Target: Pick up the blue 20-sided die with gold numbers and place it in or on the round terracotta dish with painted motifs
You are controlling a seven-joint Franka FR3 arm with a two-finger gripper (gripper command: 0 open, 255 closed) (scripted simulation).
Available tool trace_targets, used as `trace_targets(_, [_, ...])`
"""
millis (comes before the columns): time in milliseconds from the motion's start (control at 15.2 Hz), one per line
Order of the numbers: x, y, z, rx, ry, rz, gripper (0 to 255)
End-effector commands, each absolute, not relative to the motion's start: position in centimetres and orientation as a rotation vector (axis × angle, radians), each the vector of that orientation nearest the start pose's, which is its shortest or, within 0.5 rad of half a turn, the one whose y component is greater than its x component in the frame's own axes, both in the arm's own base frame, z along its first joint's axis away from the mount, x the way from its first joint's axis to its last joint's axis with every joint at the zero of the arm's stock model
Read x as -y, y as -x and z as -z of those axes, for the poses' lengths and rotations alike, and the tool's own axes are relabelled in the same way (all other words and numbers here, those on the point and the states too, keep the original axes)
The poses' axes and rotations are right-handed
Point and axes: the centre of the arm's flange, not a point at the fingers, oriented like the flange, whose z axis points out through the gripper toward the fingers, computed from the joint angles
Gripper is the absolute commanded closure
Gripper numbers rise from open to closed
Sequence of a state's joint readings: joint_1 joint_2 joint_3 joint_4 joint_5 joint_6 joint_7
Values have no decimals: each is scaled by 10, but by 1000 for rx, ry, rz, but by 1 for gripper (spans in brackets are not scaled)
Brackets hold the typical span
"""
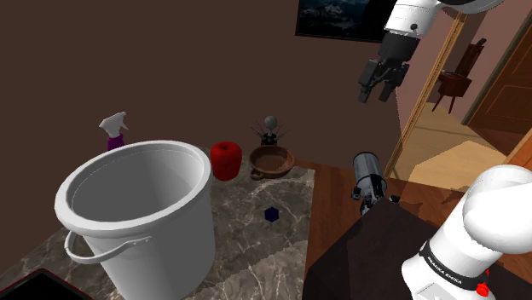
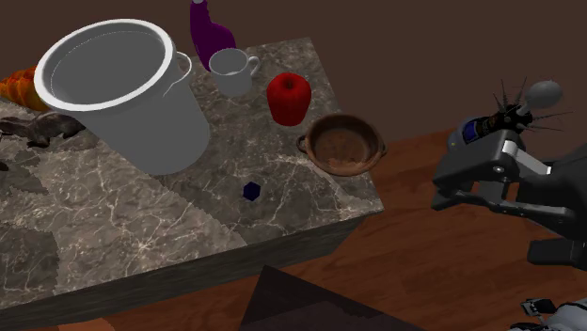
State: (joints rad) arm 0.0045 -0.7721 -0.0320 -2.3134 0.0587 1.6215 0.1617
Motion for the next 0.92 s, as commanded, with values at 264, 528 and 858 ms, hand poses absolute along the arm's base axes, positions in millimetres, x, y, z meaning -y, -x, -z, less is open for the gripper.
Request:
trace_targets(264, [-40, -320, -581, -301, 3056, 108, 0])
trace_targets(528, [-85, -324, -551, -326, 3071, 103, 0])
trace_targets(858, [-142, -330, -512, -358, 3090, 97, 0])
